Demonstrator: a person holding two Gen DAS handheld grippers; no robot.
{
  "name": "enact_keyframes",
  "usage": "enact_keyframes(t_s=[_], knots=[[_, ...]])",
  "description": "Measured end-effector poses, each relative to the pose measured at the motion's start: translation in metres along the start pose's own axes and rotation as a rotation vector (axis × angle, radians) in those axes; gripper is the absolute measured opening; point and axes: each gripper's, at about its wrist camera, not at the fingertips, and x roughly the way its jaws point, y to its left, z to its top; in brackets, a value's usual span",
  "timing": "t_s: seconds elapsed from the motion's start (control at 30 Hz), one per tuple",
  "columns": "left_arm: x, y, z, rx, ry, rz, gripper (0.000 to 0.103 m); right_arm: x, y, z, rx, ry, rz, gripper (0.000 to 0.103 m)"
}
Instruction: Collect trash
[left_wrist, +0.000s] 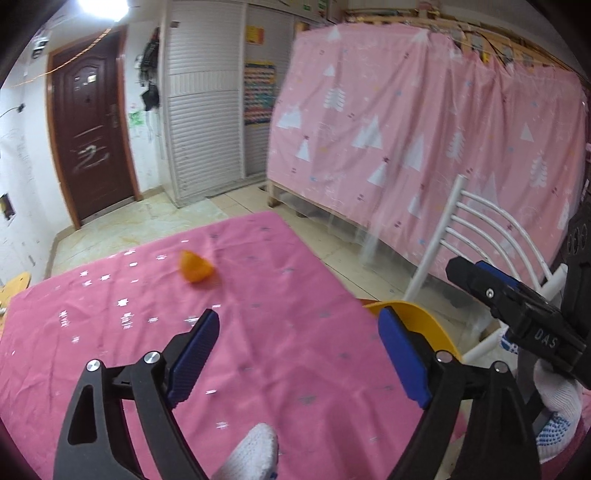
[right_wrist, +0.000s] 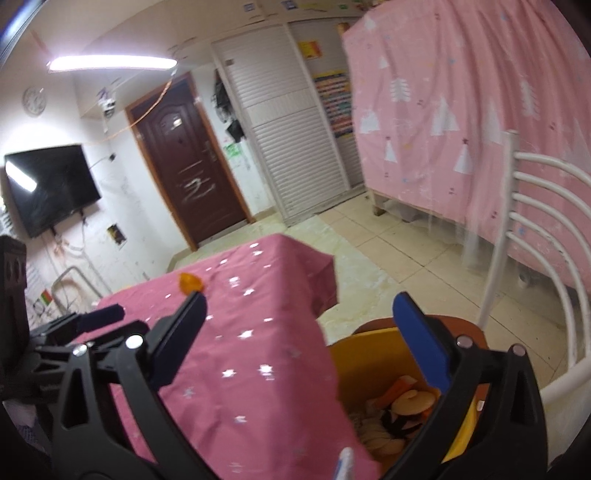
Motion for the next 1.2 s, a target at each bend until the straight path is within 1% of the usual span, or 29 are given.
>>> enact_keyframes(t_s=[0.1,0.23,0.37,0.53,0.67,0.87,1.0,1.2], knots=[[-0.009,0.024,-0.005,-0.035,-0.023,0.04,0.084,0.009,0.031,-0.004,-0.059,0.016,0.042,0.097],[-0.022,0.061,-0.016,-0.081,-0.057,0.123,0.087,0.017,0.072,-0.012,-0.131,0.024,0.119,0.097],[-0.038,0.1,-0.029,-0.127,-0.095,0.231,0.089,0.027,0.12,-0.025,-0.214,0.037,0.203,0.097],[-0.06,0.149,-0.044,-0.183,-0.125,0.344,0.089,0.037,0.168,-0.041,-0.27,0.05,0.28,0.097],[-0.072,0.179,-0.056,-0.223,-0.131,0.405,0.089,0.048,0.195,-0.05,-0.304,0.067,0.321,0.097],[-0.082,0.215,-0.068,-0.262,-0.135,0.469,0.089,0.061,0.223,-0.056,-0.346,0.089,0.331,0.097],[-0.083,0.231,-0.071,-0.293,-0.131,0.471,0.089,0.062,0.223,-0.058,-0.351,0.092,0.329,0.097],[-0.079,0.232,-0.072,-0.297,-0.129,0.468,0.089,0.061,0.22,-0.057,-0.324,0.087,0.335,0.097]])
